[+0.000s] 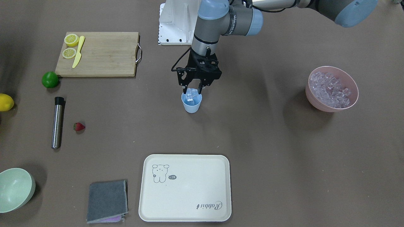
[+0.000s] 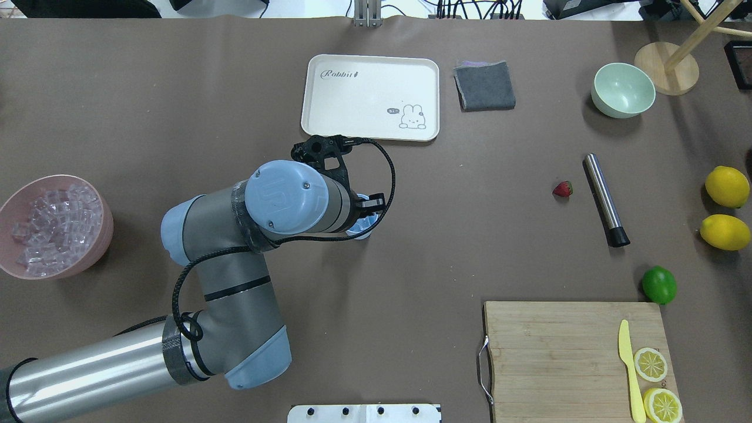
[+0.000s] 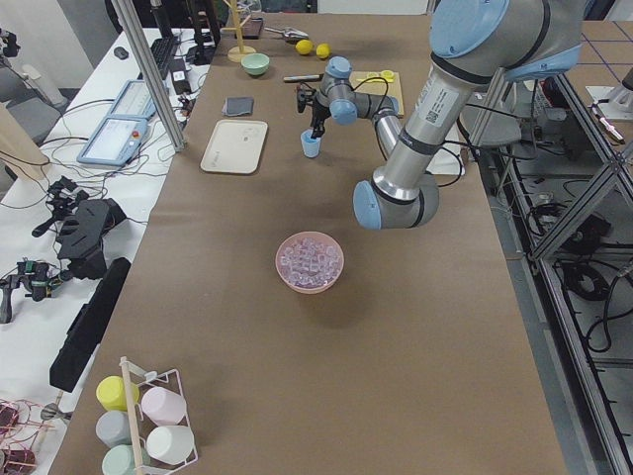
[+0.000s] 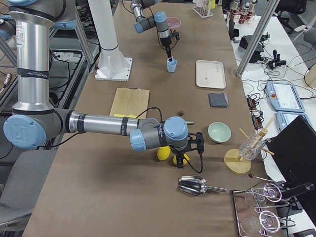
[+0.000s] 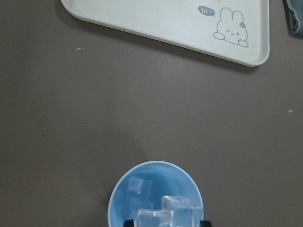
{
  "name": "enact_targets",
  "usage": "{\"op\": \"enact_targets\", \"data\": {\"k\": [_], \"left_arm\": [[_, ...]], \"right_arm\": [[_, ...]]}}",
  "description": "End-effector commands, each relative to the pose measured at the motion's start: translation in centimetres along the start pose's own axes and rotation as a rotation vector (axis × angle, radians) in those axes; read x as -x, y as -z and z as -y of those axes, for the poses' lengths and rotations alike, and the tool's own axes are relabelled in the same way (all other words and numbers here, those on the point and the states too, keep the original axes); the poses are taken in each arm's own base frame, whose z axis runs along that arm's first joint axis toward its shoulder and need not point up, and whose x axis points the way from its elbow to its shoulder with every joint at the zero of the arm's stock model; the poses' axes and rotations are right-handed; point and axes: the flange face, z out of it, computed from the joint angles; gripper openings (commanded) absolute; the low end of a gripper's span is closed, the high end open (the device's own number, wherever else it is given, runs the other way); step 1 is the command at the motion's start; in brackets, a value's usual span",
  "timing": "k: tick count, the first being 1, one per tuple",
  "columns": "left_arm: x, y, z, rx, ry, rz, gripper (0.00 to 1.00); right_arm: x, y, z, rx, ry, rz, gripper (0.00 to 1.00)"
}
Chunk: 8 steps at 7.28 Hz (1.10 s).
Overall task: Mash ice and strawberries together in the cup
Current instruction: 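Open the left gripper to drop the cube into the cup, then draw the left gripper back from the cup while the right arm reaches toward the strawberry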
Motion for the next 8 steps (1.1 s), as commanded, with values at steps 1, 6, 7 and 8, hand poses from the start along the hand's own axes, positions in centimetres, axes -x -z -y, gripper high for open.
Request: {"op": "enact_targets", "data": {"k": [1, 6, 7, 8], "left_arm": [[-0.2, 0.0, -0.4, -0.043, -0.007, -0.021, 0.97], [1.6, 5.0, 3.8, -0.095, 0.018, 0.002, 0.97], [3.0, 7.9, 6.0, -0.092, -0.006, 0.038, 0.97], [5.0, 10.3, 9.1, -0.071, -0.024, 0.095, 0.97]], "right_arm": [[0.2, 0.1, 0.3, -0.003, 0.003, -0.001, 1.00], [4.6, 2.3, 3.2, -0.055, 0.017, 0.016, 1.00], [7.7, 1.9, 5.2, -0.053, 0.010, 0.030, 1.00], [11.4, 1.0, 7.2, -0.045, 0.008, 0.041, 1.00]]}}
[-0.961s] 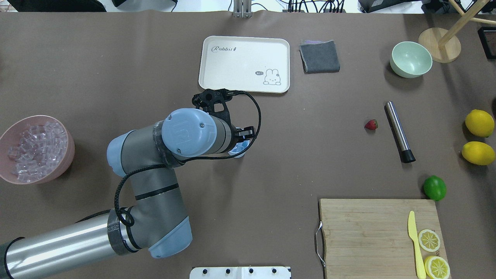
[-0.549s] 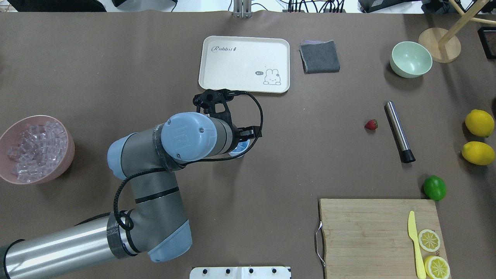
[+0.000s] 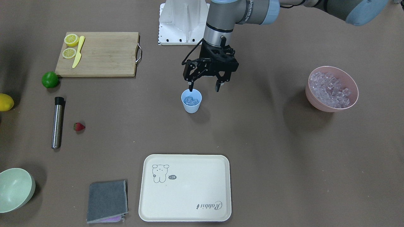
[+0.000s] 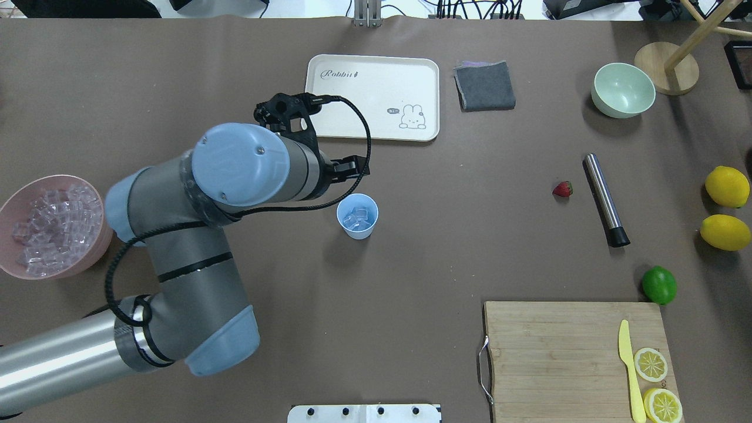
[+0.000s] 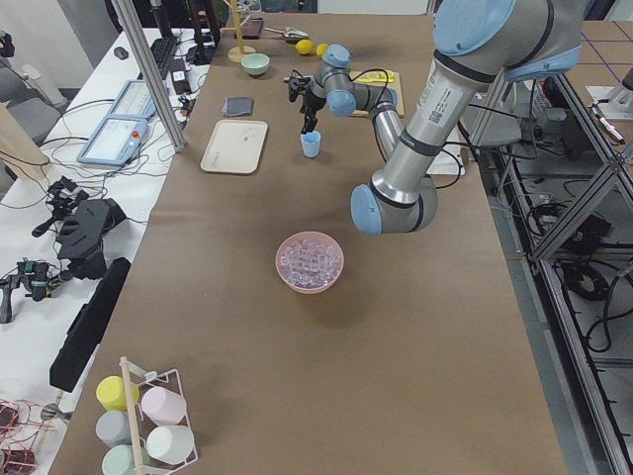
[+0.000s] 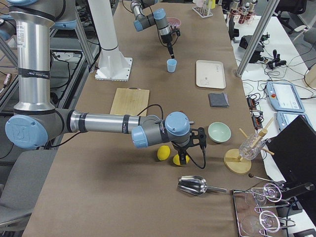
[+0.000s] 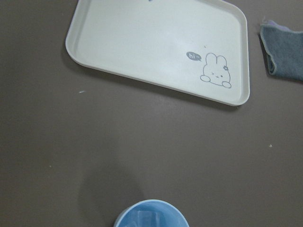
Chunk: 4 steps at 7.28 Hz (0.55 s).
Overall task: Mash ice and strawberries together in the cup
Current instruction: 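Draw the left gripper back from the cup while the right arm reaches toward the strawberry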
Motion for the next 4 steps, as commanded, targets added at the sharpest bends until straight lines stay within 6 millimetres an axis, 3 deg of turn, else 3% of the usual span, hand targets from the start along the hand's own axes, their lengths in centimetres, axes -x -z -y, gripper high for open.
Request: {"op": "enact_targets", "data": {"k": [1, 3, 4], "left_arm": [[5.5, 4.4, 5.8, 0.018, -0.081, 0.098, 0.97], [14.3, 5.4, 9.7, 0.041, -0.191, 0.176, 0.97], [18.3, 6.3, 11.3, 0.058, -0.217, 0.203, 0.97]], "right_arm": [[8.3, -2.1, 4.2, 0.009, -0.030, 0.027, 1.00], [18.8, -6.9, 6.2, 0.013, -0.085, -0.008, 1.00], [23.5, -10.1, 5.1, 0.026, -0.094, -0.028, 1.00]]}}
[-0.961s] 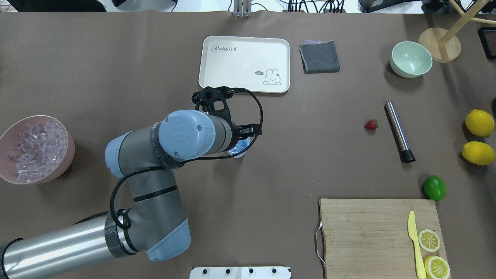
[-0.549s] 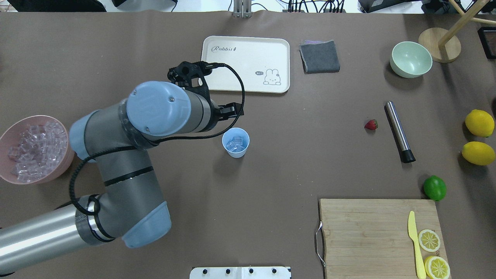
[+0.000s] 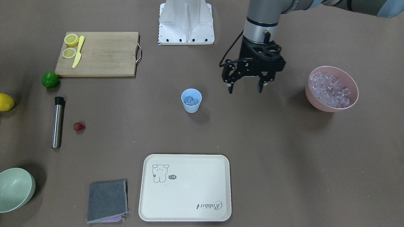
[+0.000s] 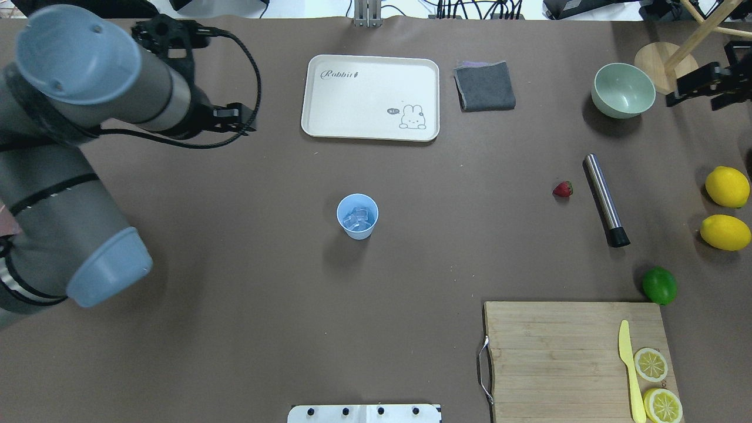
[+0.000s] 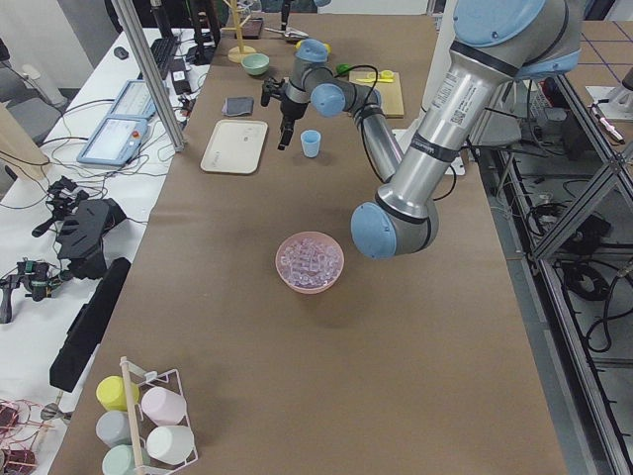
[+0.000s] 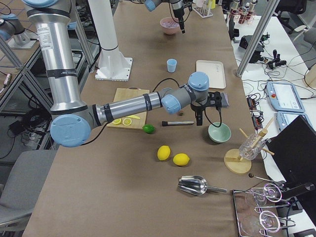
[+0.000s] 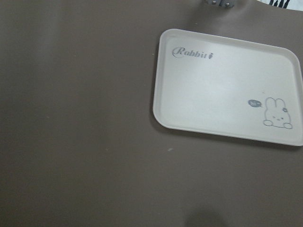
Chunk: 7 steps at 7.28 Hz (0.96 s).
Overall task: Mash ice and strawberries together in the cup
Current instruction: 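Draw the left gripper back from the cup while the right arm reaches toward the strawberry, then lower the right gripper and close it on the red strawberry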
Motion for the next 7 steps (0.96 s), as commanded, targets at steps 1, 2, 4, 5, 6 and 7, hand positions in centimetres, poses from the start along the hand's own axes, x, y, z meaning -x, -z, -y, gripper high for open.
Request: {"op": "enact_targets", "data": {"k": [1, 2, 4, 5, 6, 7], "left_arm": [[9.1, 0.4, 1.3, 0.046, -0.060, 0.050, 0.97], [10.3, 1.3, 2.0, 0.040, -0.061, 0.046, 0.97], [10.5, 1.4, 2.1, 0.037, -0.058, 0.049, 0.97], [10.3, 1.6, 2.1, 0.036, -0.058, 0.044, 0.97], [10.3, 1.6, 2.2, 0.036, -0.058, 0.044, 0.97], [10.6, 1.7, 2.4, 0.032, -0.052, 0.048, 0.97]], "right_arm": [[8.8, -6.5, -2.7, 0.017, -0.008, -0.052, 1.00], [11.0, -9.6, -4.7, 0.010, 0.042, -0.093, 1.00], [11.6, -15.1, -7.8, -0.004, 0.137, -0.068, 1.00], [11.9, -16.0, -8.4, -0.013, 0.135, -0.042, 1.00], [11.6, -18.0, -9.3, 0.008, 0.130, -0.066, 1.00], [11.7, -18.3, -9.4, 0.010, 0.132, -0.068, 1.00]]}}
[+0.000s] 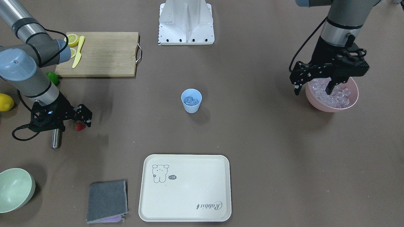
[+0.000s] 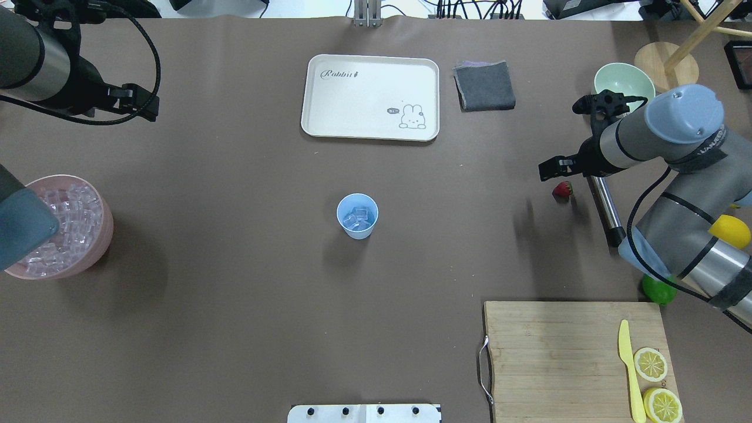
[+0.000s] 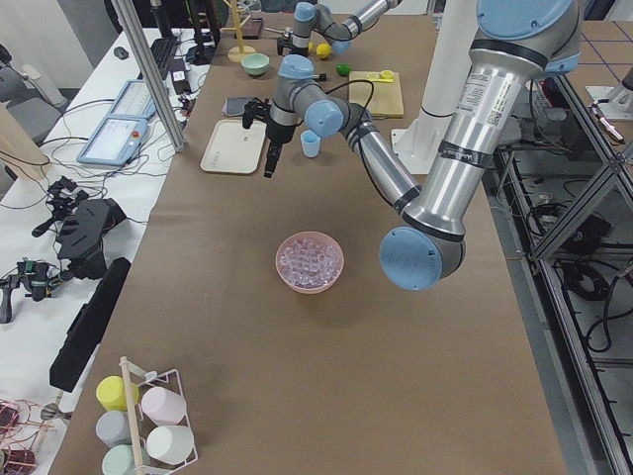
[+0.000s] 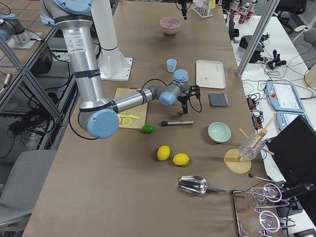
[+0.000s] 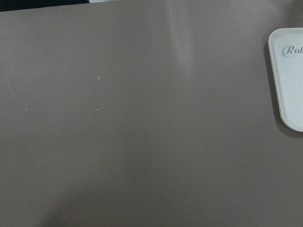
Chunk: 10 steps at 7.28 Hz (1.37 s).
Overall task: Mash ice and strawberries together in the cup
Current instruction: 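Lower the right gripper and close it on the red strawberry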
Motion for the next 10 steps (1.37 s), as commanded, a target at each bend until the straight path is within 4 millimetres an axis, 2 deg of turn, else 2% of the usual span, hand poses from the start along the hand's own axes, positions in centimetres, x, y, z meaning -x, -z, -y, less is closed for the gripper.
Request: {"op": "enact_targets", "data": {"k": [1, 3, 4, 5, 6, 7, 8, 9, 10], "left_arm": [[0.4, 0.2, 0.2, 0.007, 0.009, -0.005, 0.97], [0.2, 0.7, 0.5, 0.005, 0.011, -0.018, 0.97], [0.2, 0.6, 0.6, 0.006, 0.012, -0.019, 0.97], [0.1, 0.7, 0.6, 0.008, 0.012, -0.023, 0.97], [0.1, 0.6, 0.6, 0.010, 0.012, -0.023, 0.97], [0.1, 0.3, 0.6, 0.016, 0.013, -0.020, 0.97], [0.1, -0.1, 0.6, 0.021, 0.014, -0.018, 0.97], [0.1, -0.1, 0.6, 0.021, 0.014, -0.018, 0.97], [0.0, -0.1, 0.6, 0.021, 0.012, -0.019, 0.97]], "right_arm": [[0.1, -1.3, -0.7, 0.010, 0.001, -0.006, 1.00], [-0.4, -1.1, -1.2, 0.017, 0.000, -0.005, 0.98], [-0.6, -1.2, -1.3, 0.019, -0.003, -0.008, 0.85], [-0.7, -1.1, -1.5, 0.019, -0.004, -0.009, 0.53], [-0.7, -1.0, -1.5, 0.019, -0.012, -0.008, 0.14], [-0.6, -1.0, -1.4, 0.015, -0.012, -0.009, 0.00], [-0.8, -1.2, -1.4, 0.014, -0.015, -0.015, 0.00], [0.3, -0.1, -1.1, 0.001, -0.003, 0.008, 0.00], [1.5, 2.2, 0.1, -0.033, 0.002, 0.036, 0.00]]}}
